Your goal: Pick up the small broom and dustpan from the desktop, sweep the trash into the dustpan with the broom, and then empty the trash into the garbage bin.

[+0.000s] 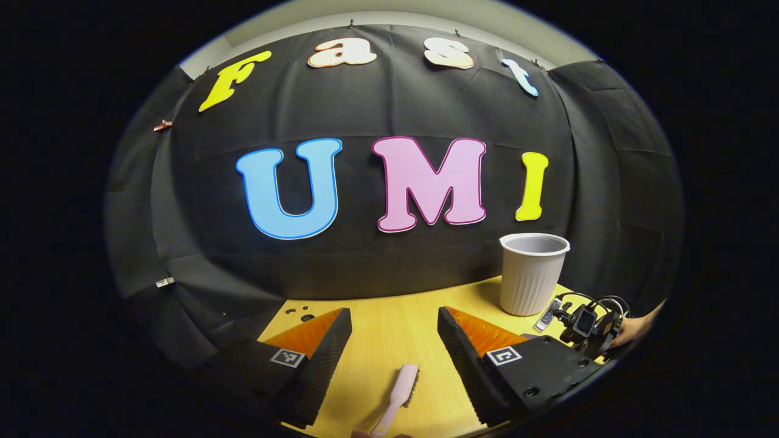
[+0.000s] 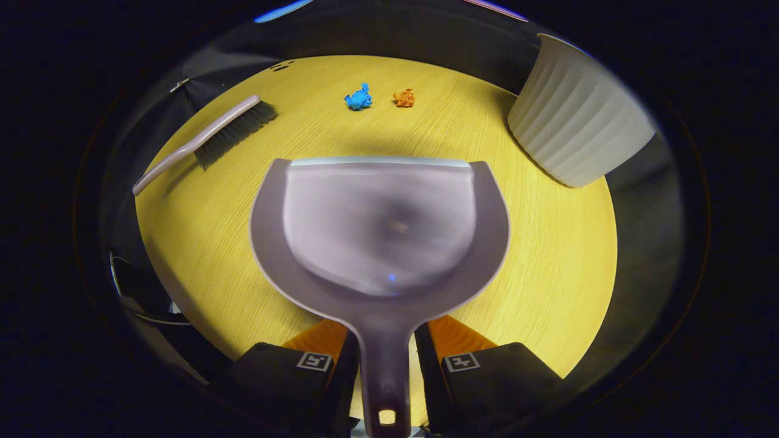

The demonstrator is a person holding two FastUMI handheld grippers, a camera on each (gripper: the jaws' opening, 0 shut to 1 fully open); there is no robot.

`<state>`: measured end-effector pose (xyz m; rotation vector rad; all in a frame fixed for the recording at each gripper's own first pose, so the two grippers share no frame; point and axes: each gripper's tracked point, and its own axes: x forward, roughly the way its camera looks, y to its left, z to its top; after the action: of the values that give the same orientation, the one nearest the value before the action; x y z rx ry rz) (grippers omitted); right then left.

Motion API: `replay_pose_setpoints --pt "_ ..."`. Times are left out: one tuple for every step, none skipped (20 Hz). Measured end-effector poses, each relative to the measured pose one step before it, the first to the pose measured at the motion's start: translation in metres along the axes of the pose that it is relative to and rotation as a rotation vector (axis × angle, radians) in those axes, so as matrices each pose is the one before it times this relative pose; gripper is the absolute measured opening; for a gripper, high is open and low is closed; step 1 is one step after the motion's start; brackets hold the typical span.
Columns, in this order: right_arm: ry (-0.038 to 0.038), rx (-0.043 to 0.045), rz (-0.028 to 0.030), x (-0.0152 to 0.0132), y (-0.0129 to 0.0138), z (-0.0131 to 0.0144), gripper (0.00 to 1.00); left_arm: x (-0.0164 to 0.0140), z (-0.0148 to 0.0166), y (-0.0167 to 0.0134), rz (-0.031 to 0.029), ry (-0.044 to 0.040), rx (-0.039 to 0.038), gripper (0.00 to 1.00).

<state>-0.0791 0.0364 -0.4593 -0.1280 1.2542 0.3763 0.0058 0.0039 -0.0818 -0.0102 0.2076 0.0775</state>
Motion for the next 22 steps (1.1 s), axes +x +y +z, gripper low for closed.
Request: replay_pose_setpoints --pt "-0.00136 0.00953 0.01304 0.00307 0.00290 0.00191 0.52 0.00112 -0.00103 0.00081 0.00347 0.00647 -0.00319 0.93" --pt "0.00905 0.00534 -0.00182 0.00087 0.00100 -0.00008 0.46 0.00238 -0.00482 -0.00028 0.00377 0.00701 -0.00256 0.93" --pt "-0.00033 0.00339 0.00360 -0.00384 -0.00065 0.00135 0.39 0.00171 -0.00305 0.00105 0.00128 0.00945 -0.00237 0.93" --pt "-0.00441 0.00163 0.00130 0.00027 0.00008 0.00084 0.36 0.00339 -0.00629 -0.00066 -0.00326 0.01764 -0.00007 0.93" --pt "-0.00931 0.00117 0.00090 -0.00188 0.00007 0.00157 0.38 0.00299 -0.01020 -0.00165 -0.01241 0.03594 0.00515 0.93" --pt "-0.00519 -0.00510 0.00311 -0.00297 0.00078 -0.00015 0.37 0.00535 -0.01460 -0.00123 -0.01129 0.04970 0.01382 0.93" --pt "-0.01869 -0.00617 0.00440 -0.00275 0.00026 0.00056 0.37 0.00409 -0.01550 0.00134 -0.01288 0.05897 0.01777 0.93" --pt "-0.01839 -0.00475 0.00375 -0.00612 0.00010 0.00009 0.37 0.00565 -0.01573 -0.00022 -0.01395 0.05951 0.01483 0.93" --pt "-0.00533 -0.00304 0.00123 -0.00817 -0.00022 -0.00329 0.37 0.00559 -0.01519 -0.00159 -0.02079 0.05779 0.00897 0.93" --pt "-0.00329 -0.00194 0.00081 -0.00489 -0.00133 -0.00248 0.36 0.00489 -0.01738 -0.00273 -0.02239 0.06084 0.00393 0.93" --pt "-0.00222 0.00042 0.00173 -0.00504 -0.00259 -0.00333 0.37 0.00505 -0.01282 0.00099 -0.00834 0.04732 0.00345 0.93" --pt "-0.00141 0.00419 0.00253 -0.00226 -0.00098 -0.00138 0.37 0.00567 -0.01386 0.00165 -0.00866 0.04885 0.00586 0.93" --pt "-0.00578 0.00784 0.00122 -0.00221 -0.00191 -0.00103 0.37 0.00695 -0.01402 0.00121 -0.00386 0.04623 0.00800 0.93" --pt "-0.00456 0.00591 0.00132 -0.00185 -0.00146 -0.00023 0.37 0.00987 -0.01441 -0.00037 -0.00864 0.04633 0.00929 0.92" --pt "-0.00326 0.00424 0.00128 -0.00129 -0.00045 -0.00190 0.37 0.01035 -0.01381 -0.00149 -0.01502 0.05735 0.01072 0.92" --pt "-0.00110 0.00216 0.00088 -0.00200 -0.00164 -0.00185 0.37 0.01079 -0.01349 -0.00255 -0.01309 0.04611 0.00919 0.92" --pt "-0.00050 0.00066 -0.00070 -0.00211 -0.00119 -0.00182 0.36 0.00940 -0.01142 -0.00172 -0.01568 0.04619 0.00322 0.92" --pt "0.00027 -0.00086 0.00125 -0.00127 -0.00106 -0.00118 0.37 0.00908 -0.01084 -0.00244 -0.01673 0.04529 -0.00252 0.90" --pt "-0.00016 -0.00095 0.00026 0.00008 -0.00099 -0.00145 0.36 0.00936 -0.00642 -0.00208 -0.01742 0.03369 -0.00884 0.89" --pt "0.00086 -0.00199 0.00001 -0.00155 -0.00063 -0.00107 0.37 0.00818 -0.00452 -0.00164 -0.01740 0.02879 -0.01168 0.87" --pt "-0.00025 -0.00156 -0.00116 -0.00088 -0.00070 -0.00107 0.37 0.00754 -0.00282 0.00012 -0.00592 0.02188 -0.01284 0.85" --pt "0.00068 -0.00110 -0.00115 -0.00022 0.00002 -0.00082 0.37 0.01001 -0.00312 0.00113 0.00141 0.01936 -0.00911 0.84"
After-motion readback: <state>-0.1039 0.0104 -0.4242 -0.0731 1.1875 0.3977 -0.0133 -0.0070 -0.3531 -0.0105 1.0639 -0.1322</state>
